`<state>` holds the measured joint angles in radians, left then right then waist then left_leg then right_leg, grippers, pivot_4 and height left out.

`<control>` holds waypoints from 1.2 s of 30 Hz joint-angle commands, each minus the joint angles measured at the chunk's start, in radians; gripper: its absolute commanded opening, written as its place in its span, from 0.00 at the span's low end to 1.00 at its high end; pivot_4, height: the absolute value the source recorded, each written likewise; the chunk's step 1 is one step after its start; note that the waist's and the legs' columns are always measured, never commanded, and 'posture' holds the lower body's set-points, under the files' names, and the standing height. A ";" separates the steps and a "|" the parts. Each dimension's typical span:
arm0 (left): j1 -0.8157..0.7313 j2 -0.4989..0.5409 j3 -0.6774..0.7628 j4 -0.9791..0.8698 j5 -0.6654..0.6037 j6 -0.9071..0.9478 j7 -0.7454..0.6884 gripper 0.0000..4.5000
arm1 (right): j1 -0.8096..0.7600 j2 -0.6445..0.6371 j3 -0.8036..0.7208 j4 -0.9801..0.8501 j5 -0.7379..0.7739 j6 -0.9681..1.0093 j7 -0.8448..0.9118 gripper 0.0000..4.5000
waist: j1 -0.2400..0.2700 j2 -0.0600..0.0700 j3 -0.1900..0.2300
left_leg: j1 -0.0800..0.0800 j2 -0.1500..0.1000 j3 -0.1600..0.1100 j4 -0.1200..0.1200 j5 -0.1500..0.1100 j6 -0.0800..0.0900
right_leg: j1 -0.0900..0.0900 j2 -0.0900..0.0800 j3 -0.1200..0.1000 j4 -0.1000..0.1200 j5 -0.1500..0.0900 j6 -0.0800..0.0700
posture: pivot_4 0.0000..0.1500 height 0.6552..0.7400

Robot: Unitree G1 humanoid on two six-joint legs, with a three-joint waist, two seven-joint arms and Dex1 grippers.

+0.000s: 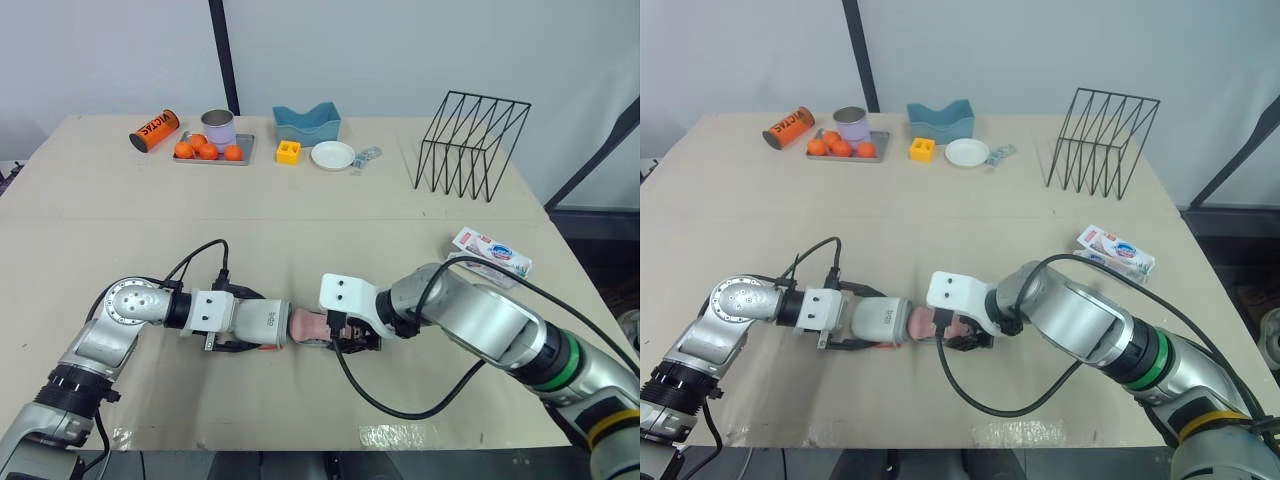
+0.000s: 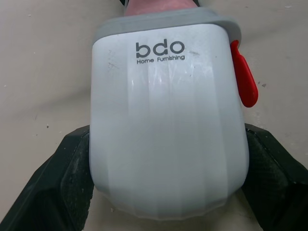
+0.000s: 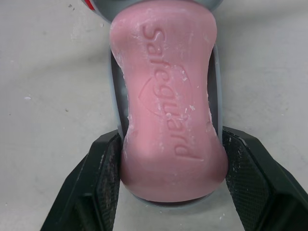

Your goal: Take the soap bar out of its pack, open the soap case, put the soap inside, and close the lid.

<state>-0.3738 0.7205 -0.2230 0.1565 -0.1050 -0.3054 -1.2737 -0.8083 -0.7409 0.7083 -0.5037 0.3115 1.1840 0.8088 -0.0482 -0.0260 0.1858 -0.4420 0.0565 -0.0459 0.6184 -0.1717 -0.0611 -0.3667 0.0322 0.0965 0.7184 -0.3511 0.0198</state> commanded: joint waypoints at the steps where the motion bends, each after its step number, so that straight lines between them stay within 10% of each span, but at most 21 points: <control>1: -0.004 -0.010 -0.011 -0.014 0.011 -0.013 0.008 0.79 | -0.037 0.017 -0.011 -0.011 -0.009 -0.014 0.017 0.61 | 0.000 0.000 0.000 | 0.000 0.000 0.000 0.000 0.000 0.000 | 0.000 0.000 0.000 0.000 0.000 0.000 | 1.00 1.00; 36: -0.128 -0.160 -0.069 0.055 0.131 0.075 0.099 0.79 | -0.143 0.033 0.025 0.054 -0.113 -0.040 0.134 0.61 | 0.006 0.003 -0.001 | 0.001 -0.008 -0.013 0.001 0.002 -0.003 | 0.009 -0.006 -0.011 0.000 -0.002 0.004 | 1.00 1.00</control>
<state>-0.4812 0.5809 -0.2734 0.2040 0.0017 -0.2393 -1.2151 -0.9167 -0.7250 0.7718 -0.4248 0.1811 1.1423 0.9181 -0.0422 -0.0230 0.1844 -0.4414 0.0483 -0.0591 0.6199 -0.1694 -0.0640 -0.3579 0.0263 0.0850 0.7180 -0.3530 0.0233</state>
